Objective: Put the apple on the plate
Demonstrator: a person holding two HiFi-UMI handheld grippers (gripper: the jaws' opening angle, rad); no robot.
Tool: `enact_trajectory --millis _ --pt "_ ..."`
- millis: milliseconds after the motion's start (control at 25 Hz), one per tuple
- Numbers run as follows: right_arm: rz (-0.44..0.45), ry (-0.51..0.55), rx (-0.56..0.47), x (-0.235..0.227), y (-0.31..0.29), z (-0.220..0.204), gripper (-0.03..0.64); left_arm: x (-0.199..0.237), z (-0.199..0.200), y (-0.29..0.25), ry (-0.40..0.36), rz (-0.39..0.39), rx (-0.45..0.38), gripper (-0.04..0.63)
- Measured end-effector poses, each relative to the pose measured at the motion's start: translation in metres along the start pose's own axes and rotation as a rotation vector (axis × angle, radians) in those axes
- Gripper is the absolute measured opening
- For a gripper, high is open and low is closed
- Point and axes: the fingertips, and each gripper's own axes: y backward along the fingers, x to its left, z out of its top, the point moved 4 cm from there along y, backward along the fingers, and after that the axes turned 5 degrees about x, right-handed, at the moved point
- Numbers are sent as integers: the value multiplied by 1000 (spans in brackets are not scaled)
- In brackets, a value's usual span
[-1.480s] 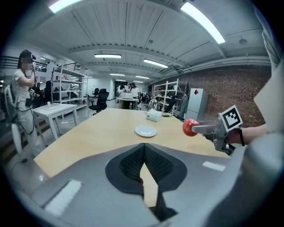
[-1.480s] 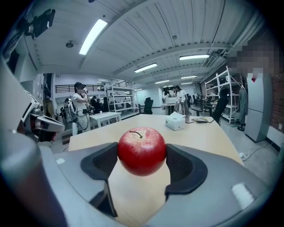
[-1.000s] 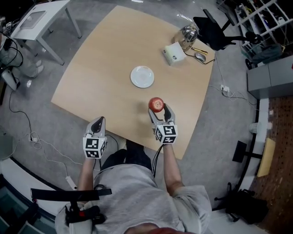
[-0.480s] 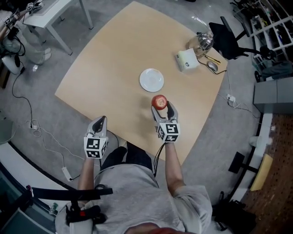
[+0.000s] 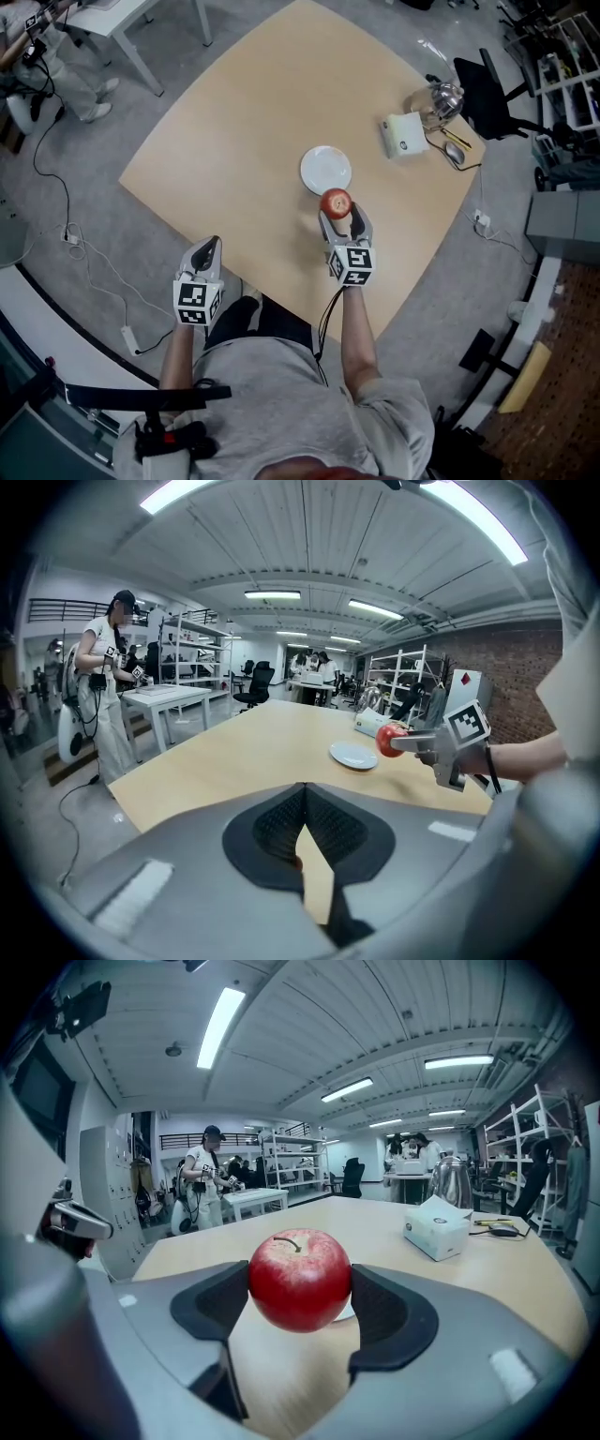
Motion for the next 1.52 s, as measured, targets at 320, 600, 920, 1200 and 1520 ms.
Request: enact_trajectory --millis 320,600,920,1200,1520 --pt "22 10 7 -12 -30 4 347 3 -5 -5 26 38 25 20" --pt "33 22 14 -19 -52 10 347 8 -7 -3 48 69 43 20" --pt "50 45 36 -27 -79 5 347 11 -11 -10 62 91 70 20" --pt "63 42 49 -32 -97 -1 348 9 -13 -17 77 98 82 20" --pt "63 29 39 -34 -108 -4 348 10 -18 -16 89 110 95 20"
